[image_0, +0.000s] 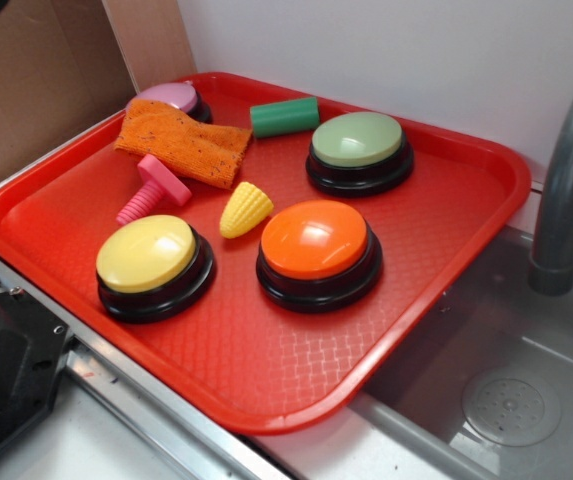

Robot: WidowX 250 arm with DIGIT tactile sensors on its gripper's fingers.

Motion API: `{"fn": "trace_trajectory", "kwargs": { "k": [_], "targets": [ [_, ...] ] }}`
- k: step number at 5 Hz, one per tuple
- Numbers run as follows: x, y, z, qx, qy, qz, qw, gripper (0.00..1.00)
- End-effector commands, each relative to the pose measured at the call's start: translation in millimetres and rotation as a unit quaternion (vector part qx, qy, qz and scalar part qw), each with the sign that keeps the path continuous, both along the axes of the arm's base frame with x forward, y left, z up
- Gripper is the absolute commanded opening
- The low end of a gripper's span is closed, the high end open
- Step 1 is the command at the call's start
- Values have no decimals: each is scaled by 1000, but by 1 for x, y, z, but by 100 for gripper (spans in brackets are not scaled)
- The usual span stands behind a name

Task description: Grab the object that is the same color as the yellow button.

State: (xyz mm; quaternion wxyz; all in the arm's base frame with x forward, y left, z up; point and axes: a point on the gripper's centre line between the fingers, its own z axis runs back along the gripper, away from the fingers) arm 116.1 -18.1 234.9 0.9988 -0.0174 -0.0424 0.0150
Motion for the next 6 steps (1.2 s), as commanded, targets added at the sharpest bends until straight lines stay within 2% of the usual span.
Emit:
{"fn": "trace_trajectory", "kwargs": {
  "k": [1, 2, 3, 4, 5, 6],
  "targets": [
    [0, 0, 0, 0, 0, 0, 1000, 100],
    [25, 1, -24, -21, 6, 7, 1000, 100],
    [53, 0, -53, -10, 23, 57, 998, 100],
    [81, 2, -83, -37, 20, 86, 995, 100],
    [106, -4, -106, -19, 32, 127, 991, 100],
    [129, -9, -137, -30, 43, 173, 984, 100]
  ]
}}
